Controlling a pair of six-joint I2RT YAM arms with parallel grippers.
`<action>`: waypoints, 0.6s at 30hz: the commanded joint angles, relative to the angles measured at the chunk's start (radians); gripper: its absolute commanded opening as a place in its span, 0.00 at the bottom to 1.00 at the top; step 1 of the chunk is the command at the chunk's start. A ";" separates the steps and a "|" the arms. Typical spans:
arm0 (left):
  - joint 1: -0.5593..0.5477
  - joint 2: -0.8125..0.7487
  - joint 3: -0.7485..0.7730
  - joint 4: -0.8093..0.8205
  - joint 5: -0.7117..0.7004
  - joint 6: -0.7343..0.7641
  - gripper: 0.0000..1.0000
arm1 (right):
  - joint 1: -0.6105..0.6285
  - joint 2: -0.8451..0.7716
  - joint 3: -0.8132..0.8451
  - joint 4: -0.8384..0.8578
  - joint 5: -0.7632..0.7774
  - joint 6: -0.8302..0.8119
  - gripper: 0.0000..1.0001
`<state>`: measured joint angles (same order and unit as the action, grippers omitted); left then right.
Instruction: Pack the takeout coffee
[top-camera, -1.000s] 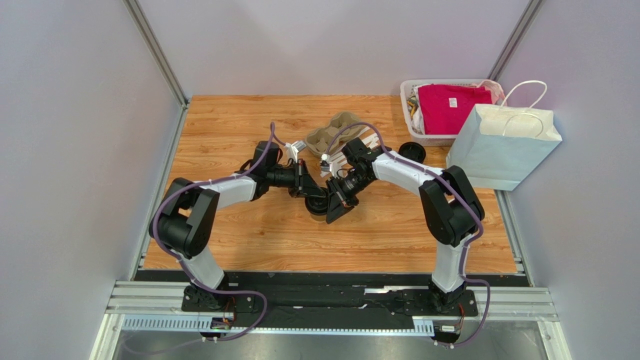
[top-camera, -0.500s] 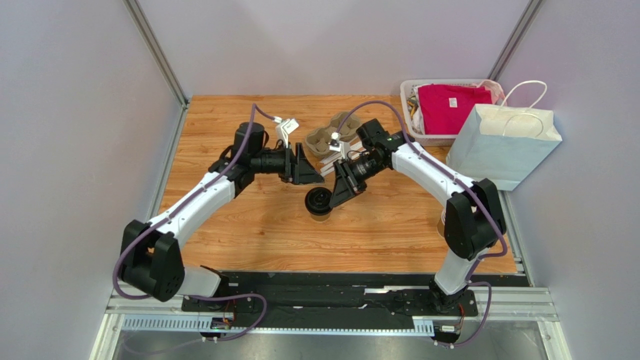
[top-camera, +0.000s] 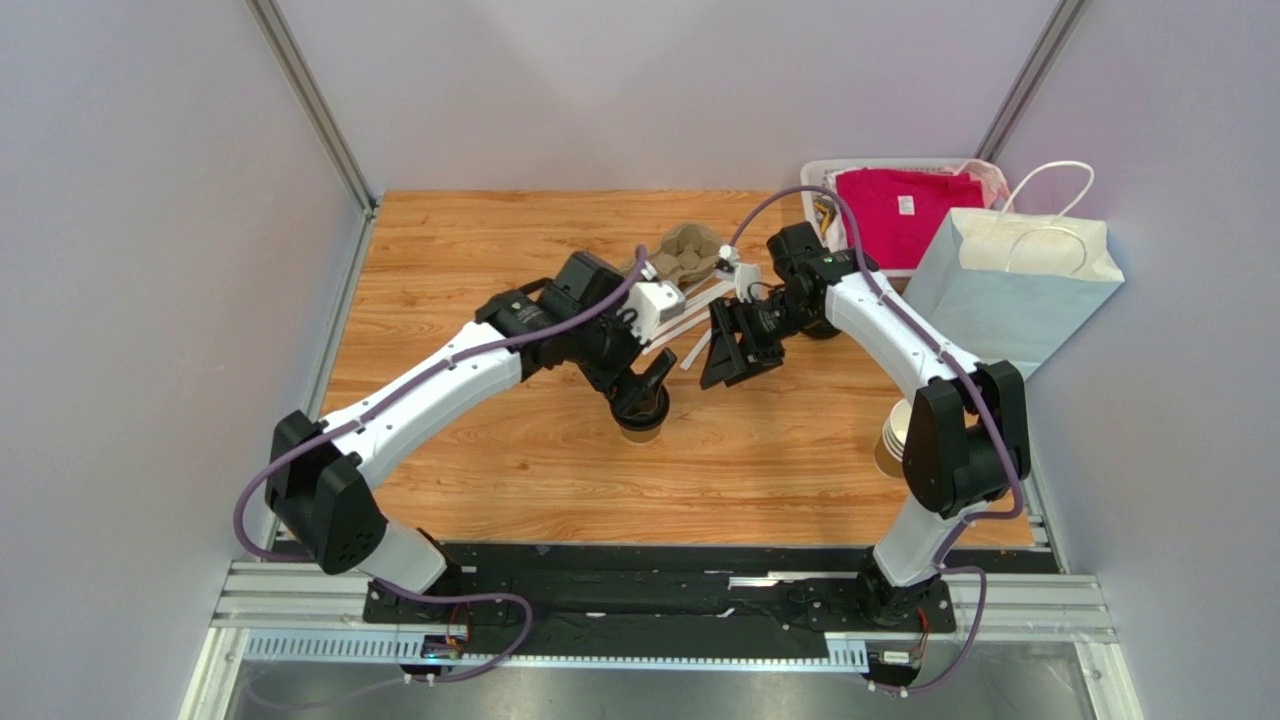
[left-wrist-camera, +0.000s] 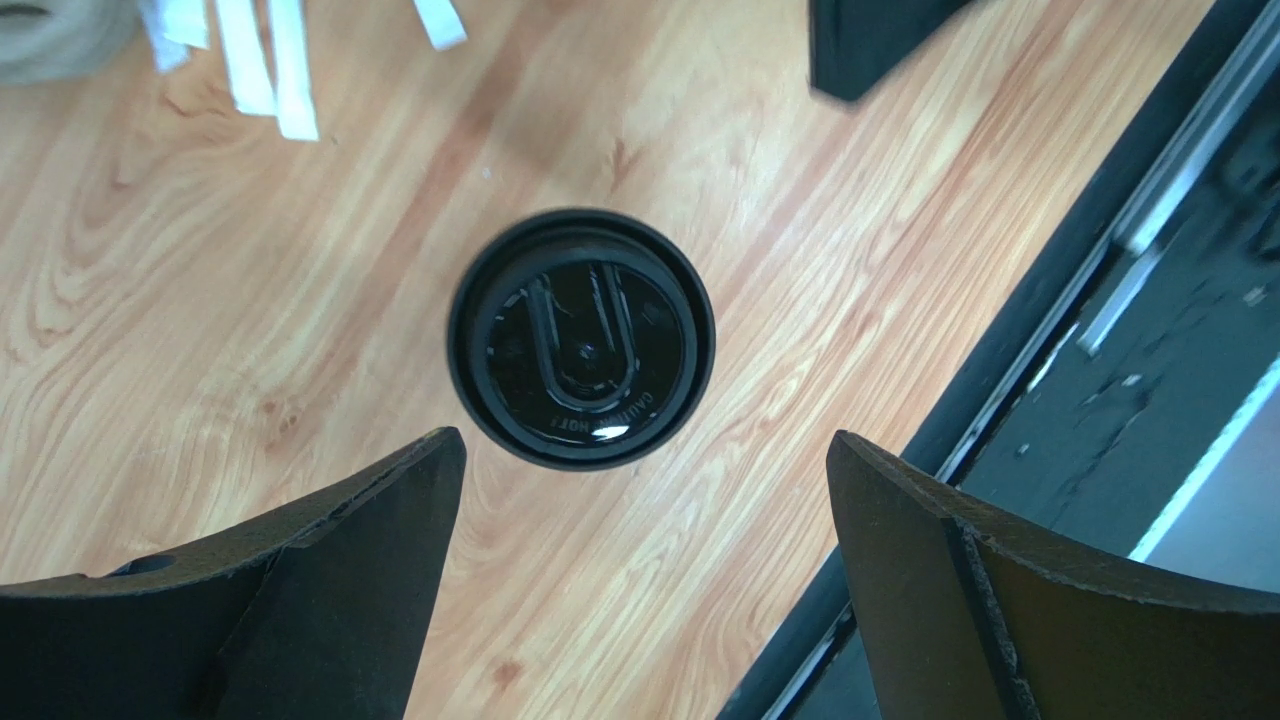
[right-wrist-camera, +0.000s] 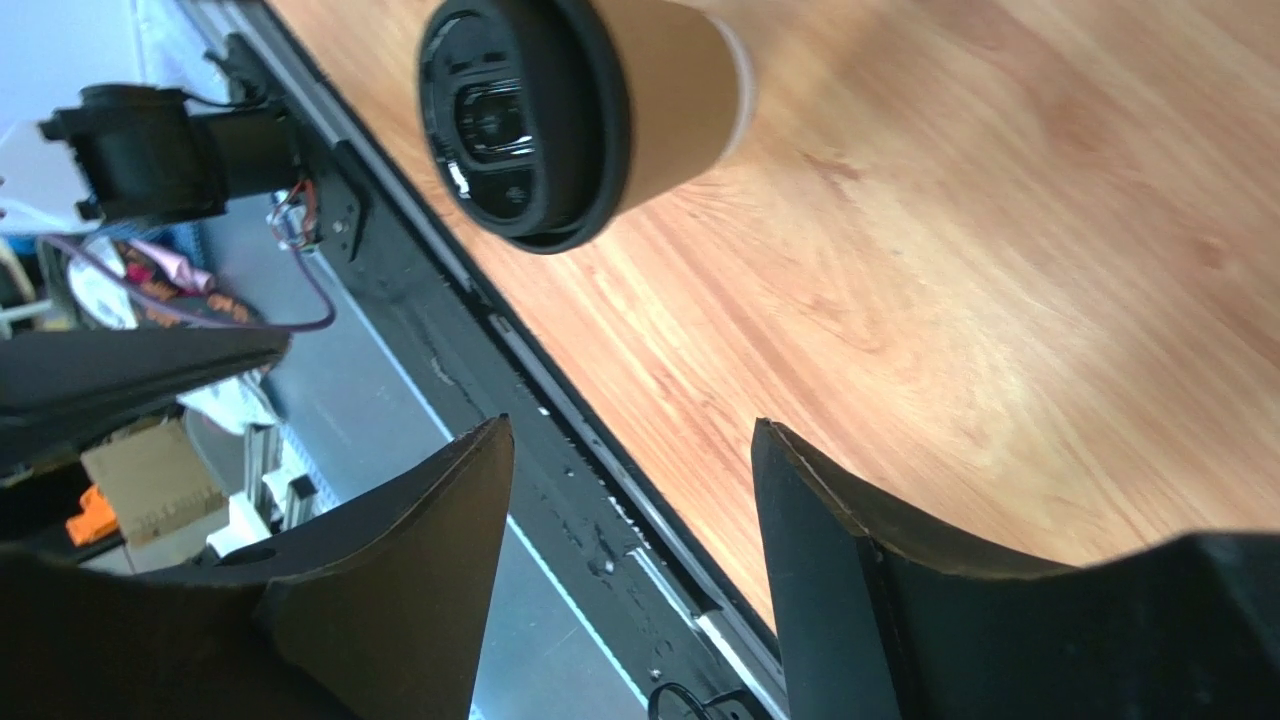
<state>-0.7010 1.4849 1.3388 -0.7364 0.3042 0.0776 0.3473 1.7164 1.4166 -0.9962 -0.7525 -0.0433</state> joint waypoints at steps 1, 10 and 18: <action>-0.046 0.058 0.056 -0.078 -0.116 0.087 0.98 | -0.017 -0.046 0.047 -0.007 0.064 -0.017 0.64; -0.080 0.144 0.071 -0.041 -0.126 0.097 0.98 | -0.021 -0.020 0.047 -0.009 0.032 -0.018 0.64; -0.081 0.179 0.077 -0.014 -0.142 0.102 0.98 | -0.021 -0.009 0.044 -0.005 0.015 -0.018 0.65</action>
<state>-0.7727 1.6478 1.3701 -0.7876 0.1776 0.1516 0.3283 1.7130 1.4242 -1.0054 -0.7120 -0.0467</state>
